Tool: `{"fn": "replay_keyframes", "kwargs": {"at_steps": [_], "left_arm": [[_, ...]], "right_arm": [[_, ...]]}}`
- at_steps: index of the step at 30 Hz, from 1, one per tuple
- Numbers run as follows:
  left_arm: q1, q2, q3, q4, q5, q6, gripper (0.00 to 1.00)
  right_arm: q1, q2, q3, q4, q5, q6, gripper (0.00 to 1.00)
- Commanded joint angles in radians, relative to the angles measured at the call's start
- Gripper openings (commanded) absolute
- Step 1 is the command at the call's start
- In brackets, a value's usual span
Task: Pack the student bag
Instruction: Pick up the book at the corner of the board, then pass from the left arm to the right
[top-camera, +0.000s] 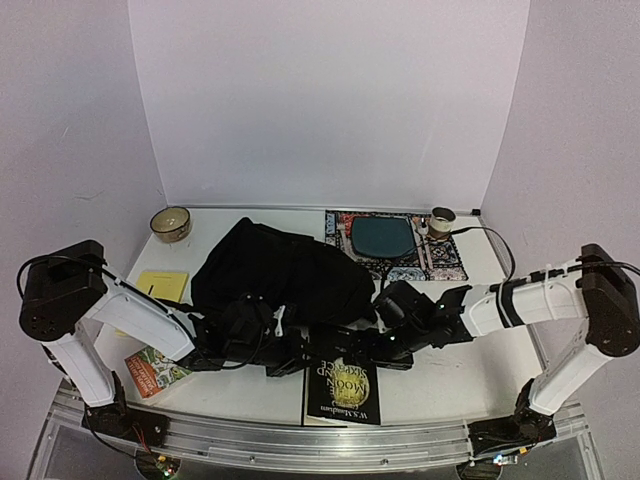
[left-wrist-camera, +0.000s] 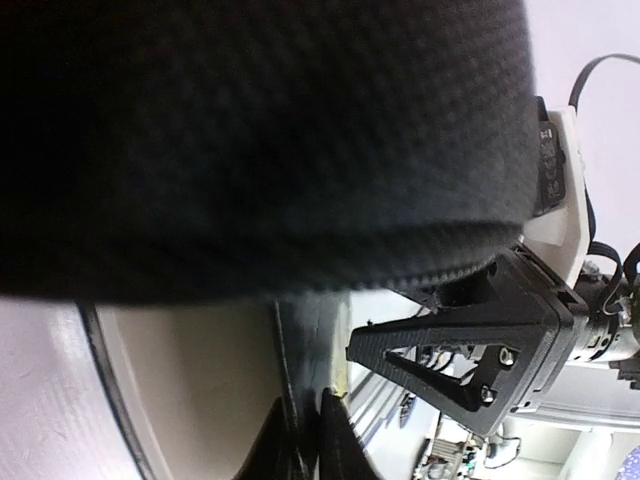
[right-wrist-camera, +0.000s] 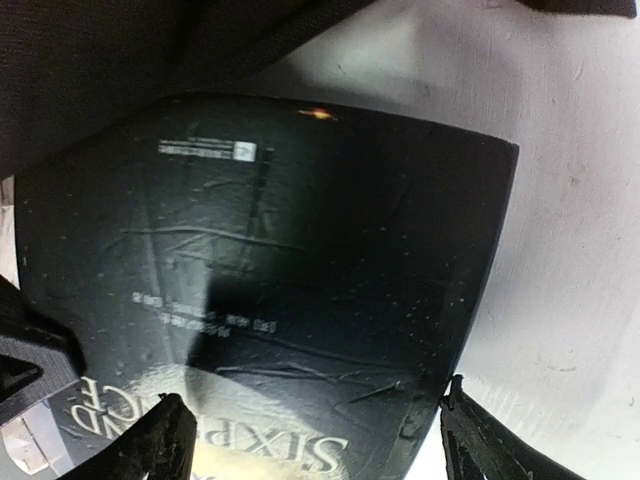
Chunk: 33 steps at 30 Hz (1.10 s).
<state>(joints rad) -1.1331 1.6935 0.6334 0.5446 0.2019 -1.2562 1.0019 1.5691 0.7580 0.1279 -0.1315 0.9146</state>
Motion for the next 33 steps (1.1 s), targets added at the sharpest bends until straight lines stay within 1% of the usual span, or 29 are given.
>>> {"fn": "replay_keyframes", "kwargs": {"at_steps": [1,4,9,14,19,22,26,33], "left_arm": [[-0.013,-0.091,0.003,0.129,0.020,0.052,0.00],[-0.022,-0.135,-0.015,0.131,0.026,0.095,0.00],[-0.030,-0.216,-0.038,0.132,0.042,0.197,0.00],[-0.033,-0.282,-0.032,0.133,0.070,0.316,0.00],[-0.034,-0.325,0.000,0.135,0.124,0.423,0.00],[-0.036,-0.343,0.009,0.135,0.153,0.493,0.00],[-0.036,-0.371,0.011,0.138,0.153,0.556,0.00],[-0.034,-0.371,0.005,0.167,0.138,0.590,0.00]], "right_arm": [[0.007,-0.103,0.002,0.028,-0.018,-0.014,0.85],[0.006,-0.153,0.014,-0.010,-0.008,-0.036,0.88],[-0.005,-0.238,0.052,-0.111,0.005,-0.099,0.98],[-0.060,-0.284,0.122,-0.226,-0.099,-0.216,0.98],[-0.117,-0.281,0.227,-0.345,-0.206,-0.347,0.98],[-0.146,-0.279,0.293,-0.426,-0.218,-0.412,0.98],[-0.178,-0.264,0.361,-0.530,-0.213,-0.475,0.98],[-0.229,-0.231,0.379,-0.611,-0.267,-0.498,0.98]]}}
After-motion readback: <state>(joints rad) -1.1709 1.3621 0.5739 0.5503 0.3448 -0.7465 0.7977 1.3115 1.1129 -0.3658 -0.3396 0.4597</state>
